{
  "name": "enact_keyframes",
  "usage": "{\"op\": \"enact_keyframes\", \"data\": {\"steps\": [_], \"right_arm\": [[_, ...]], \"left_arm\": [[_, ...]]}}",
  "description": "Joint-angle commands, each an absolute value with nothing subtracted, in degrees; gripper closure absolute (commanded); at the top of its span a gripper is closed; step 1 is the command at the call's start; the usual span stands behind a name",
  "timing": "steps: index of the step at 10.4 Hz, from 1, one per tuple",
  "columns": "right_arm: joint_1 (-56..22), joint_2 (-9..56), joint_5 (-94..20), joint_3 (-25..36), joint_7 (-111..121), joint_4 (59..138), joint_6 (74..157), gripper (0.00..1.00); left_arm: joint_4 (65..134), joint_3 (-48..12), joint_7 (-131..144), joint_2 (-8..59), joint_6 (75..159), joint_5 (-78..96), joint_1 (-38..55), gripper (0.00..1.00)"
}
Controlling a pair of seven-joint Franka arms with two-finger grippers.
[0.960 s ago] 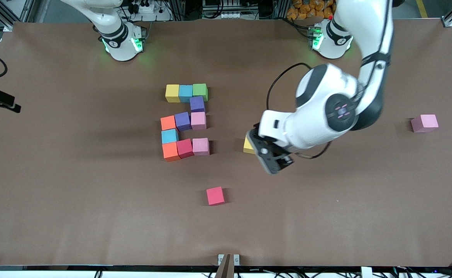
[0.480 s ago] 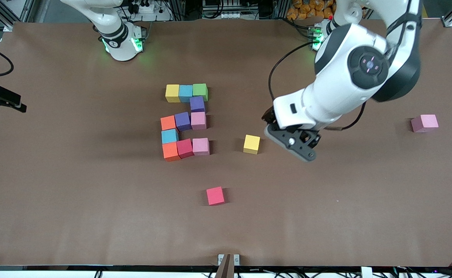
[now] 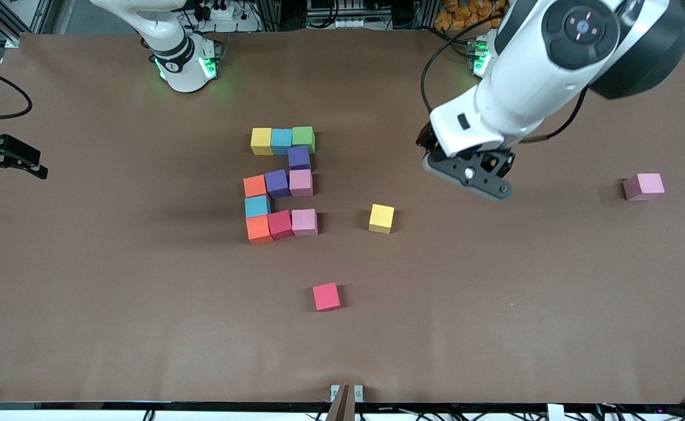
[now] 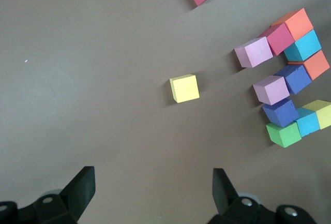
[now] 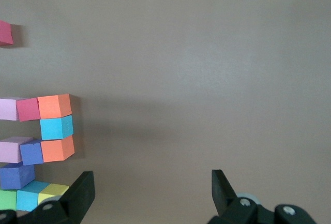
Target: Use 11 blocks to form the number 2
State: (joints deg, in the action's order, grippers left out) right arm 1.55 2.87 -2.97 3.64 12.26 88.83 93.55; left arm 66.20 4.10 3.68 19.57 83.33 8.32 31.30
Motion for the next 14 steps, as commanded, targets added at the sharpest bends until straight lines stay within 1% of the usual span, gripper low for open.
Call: {"op": "enact_keyframes", "data": {"steps": [1,3,5,7,9,11,12,14], "right_arm": [[0.0,1.58,-3.34,3.95,12.57,89.21,92.46,0.0],[0.17,1.5,-3.34,3.87,12.57,89.03,92.46,0.0],[0.18,1.58,-3.34,3.87,12.57,89.03,92.9,0.0],[0.18,1.5,-3.43,3.87,12.57,89.03,93.08,0.0],[0.18,1.49,-3.43,3.87,12.57,89.12,93.16,0.0],[0.35,1.49,-3.43,3.87,12.57,89.12,93.25,0.0],[0.35,1.58,-3.43,3.87,12.57,89.12,93.43,0.0],[0.35,1.67,-3.34,3.96,12.57,89.21,93.95,0.0]], "left_arm": [[74.33,2.29,3.7,13.03,83.32,7.12,26.57,0.0],[75.4,2.29,4.13,12.75,83.15,6.86,25.4,0.0],[79.69,1.5,3.95,10.21,83.23,6.86,24.27,0.0],[80.95,-3.14,3.43,9.49,84.28,5.38,14.73,0.0],[81.12,-7.01,-1.89,8.01,84.55,-0.85,8.03,0.0],[82.7,-10.97,-0.02,6.86,85.16,-1.06,0.13,0.0],[83.4,-12.03,1.83,5.99,85.78,-1.14,-1.48,0.0],[84.02,-12.3,2.81,5.19,85.87,-0.71,-3.86,0.0]]}}
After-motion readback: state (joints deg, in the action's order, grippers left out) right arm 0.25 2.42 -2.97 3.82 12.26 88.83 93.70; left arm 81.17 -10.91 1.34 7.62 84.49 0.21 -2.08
